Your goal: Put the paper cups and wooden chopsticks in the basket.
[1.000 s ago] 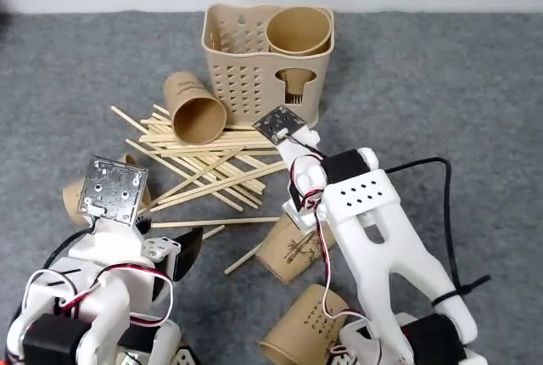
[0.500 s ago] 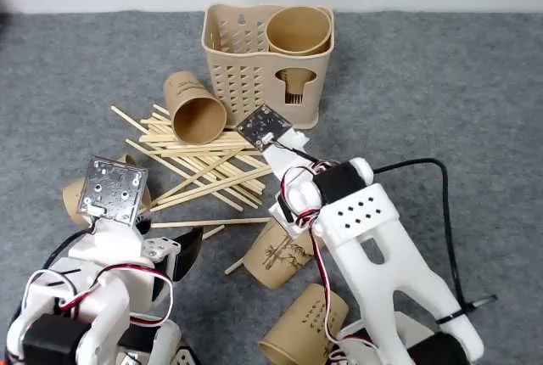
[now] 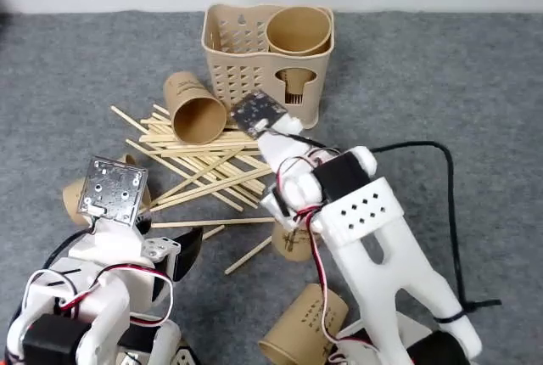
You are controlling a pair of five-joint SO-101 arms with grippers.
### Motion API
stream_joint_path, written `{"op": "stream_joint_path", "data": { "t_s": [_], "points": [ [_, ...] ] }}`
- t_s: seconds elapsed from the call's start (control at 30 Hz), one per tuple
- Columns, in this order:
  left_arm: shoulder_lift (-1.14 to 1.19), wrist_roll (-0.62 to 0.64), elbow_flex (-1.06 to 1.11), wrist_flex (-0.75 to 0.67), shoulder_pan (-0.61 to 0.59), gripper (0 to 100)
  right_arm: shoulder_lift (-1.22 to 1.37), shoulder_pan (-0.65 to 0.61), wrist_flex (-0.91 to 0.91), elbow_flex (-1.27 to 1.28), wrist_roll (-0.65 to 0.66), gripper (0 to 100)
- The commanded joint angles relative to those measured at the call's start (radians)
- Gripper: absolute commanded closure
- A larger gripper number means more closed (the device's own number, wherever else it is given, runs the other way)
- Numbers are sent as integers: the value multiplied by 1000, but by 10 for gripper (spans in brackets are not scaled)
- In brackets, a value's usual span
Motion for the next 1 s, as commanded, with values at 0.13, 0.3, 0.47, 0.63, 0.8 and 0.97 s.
{"op": "stream_joint_path", "data": {
  "t_s": [0.13,0.3,0.47,0.63,0.8,0.97],
  "points": [
    [-2,9,-5,-5,3,754,-36,-45,45,-199,9,991],
    [-5,9,-5,-5,3,754,-38,-47,42,-206,41,991],
    [-5,9,-5,-5,3,754,-134,-50,38,-206,127,991],
    [-6,9,-5,-8,3,754,-245,-47,10,-206,192,991],
    [-6,9,-4,-9,3,754,-317,-44,-128,-206,284,991],
    [-8,12,-5,-9,-2,754,-326,21,-289,-201,402,991]
  ]
}}
